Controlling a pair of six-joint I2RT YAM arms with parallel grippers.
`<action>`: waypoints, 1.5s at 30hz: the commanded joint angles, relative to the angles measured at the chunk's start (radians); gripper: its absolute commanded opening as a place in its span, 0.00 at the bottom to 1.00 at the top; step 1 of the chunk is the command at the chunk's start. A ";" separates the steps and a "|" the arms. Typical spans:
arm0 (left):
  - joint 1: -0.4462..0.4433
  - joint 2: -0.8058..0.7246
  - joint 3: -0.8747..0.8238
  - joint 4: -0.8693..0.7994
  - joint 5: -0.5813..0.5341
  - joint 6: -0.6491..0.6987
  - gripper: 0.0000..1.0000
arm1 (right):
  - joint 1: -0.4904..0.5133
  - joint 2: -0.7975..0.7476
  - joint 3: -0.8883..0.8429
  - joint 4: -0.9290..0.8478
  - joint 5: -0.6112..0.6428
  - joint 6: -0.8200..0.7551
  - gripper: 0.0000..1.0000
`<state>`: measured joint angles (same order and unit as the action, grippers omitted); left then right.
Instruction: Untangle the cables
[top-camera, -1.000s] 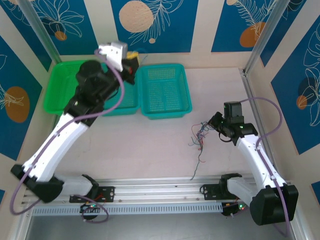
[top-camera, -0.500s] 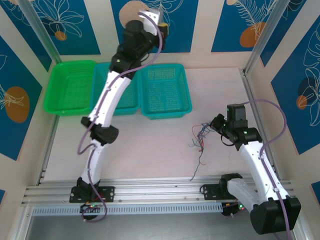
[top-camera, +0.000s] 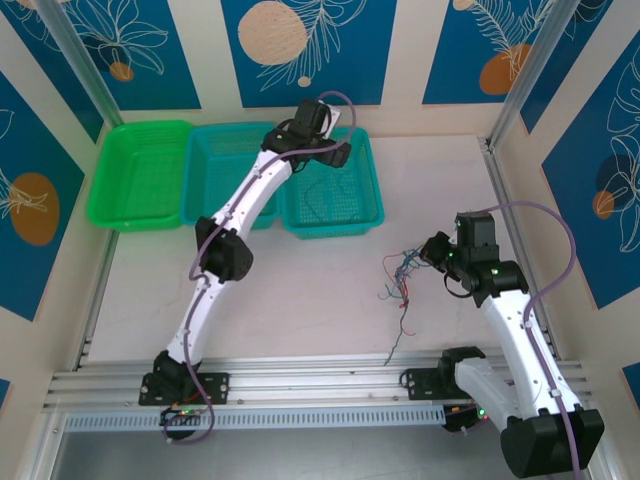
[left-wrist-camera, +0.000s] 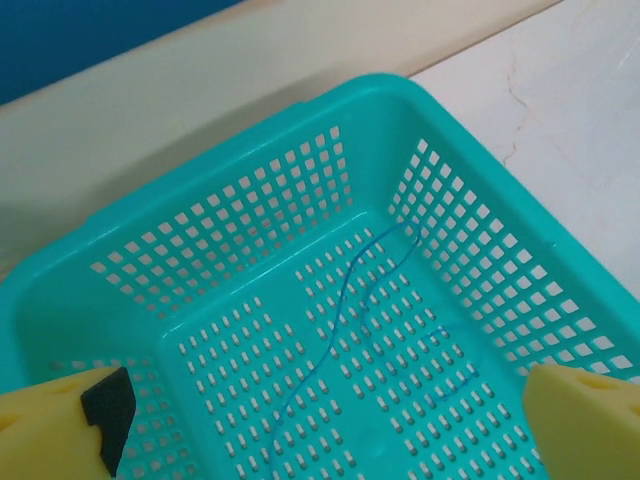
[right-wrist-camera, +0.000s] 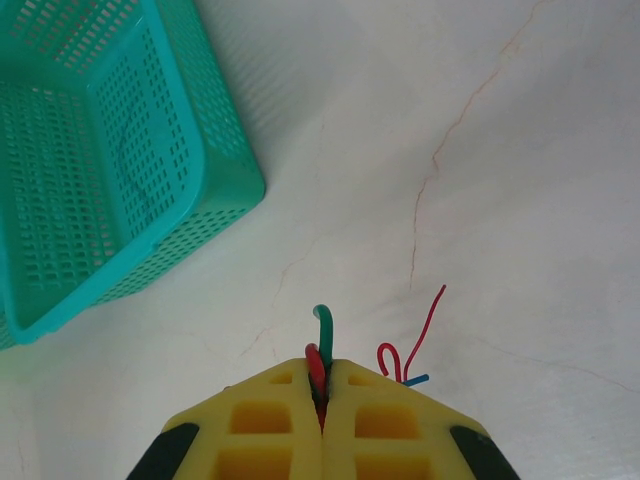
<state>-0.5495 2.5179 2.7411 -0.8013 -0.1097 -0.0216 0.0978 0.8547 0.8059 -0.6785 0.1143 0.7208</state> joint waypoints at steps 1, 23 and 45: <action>0.027 -0.175 -0.020 0.007 0.061 0.022 1.00 | -0.004 0.006 0.038 -0.010 -0.040 -0.019 0.00; -0.121 -1.569 -1.808 0.812 0.529 -0.232 0.94 | 0.180 0.195 0.128 0.199 -0.472 -0.091 0.00; -0.290 -1.033 -2.088 1.446 0.568 -0.393 0.83 | 0.198 0.350 0.279 0.124 -0.468 0.040 0.00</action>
<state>-0.8299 1.4429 0.6128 0.5476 0.4030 -0.3912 0.2890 1.2037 1.0473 -0.5247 -0.3332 0.7406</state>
